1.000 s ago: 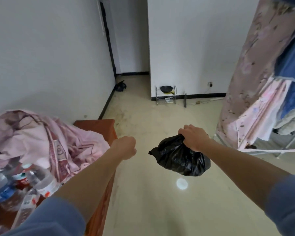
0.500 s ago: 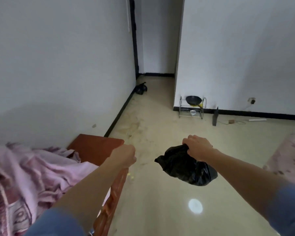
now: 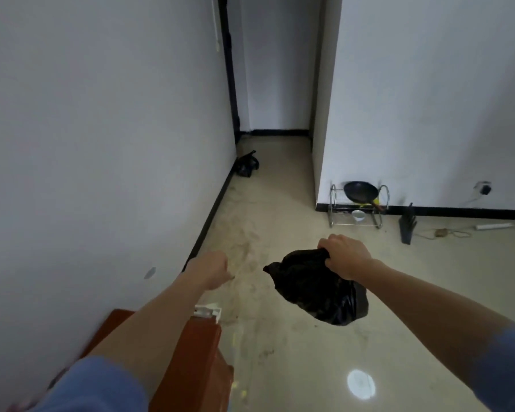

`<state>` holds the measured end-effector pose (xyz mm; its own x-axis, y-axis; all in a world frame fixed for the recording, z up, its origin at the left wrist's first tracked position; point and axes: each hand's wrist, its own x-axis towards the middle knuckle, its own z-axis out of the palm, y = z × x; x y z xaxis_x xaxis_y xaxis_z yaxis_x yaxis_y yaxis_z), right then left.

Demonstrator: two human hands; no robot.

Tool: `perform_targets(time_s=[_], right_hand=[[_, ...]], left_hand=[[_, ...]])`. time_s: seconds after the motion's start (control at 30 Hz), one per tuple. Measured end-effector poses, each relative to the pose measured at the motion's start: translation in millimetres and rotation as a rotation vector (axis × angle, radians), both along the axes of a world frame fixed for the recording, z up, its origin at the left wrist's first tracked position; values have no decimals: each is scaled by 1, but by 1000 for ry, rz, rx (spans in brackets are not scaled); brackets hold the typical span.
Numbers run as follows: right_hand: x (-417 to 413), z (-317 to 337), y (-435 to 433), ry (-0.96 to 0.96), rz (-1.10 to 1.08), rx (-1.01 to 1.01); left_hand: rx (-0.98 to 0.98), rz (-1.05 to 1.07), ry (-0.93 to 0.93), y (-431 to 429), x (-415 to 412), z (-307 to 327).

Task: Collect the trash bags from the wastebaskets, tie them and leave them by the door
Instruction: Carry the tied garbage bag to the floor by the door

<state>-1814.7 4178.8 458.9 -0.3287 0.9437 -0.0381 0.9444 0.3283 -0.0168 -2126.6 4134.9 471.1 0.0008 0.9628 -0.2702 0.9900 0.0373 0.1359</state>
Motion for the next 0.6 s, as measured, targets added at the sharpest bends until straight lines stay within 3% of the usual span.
perform_targets(time_s=[0.43, 0.6], right_hand=[[-46, -33, 401, 34, 60, -7], [-70, -20, 552, 38, 111, -17]], left_hand=[[-44, 16, -18, 391, -22, -25], [-23, 97, -131, 520, -50, -19]])
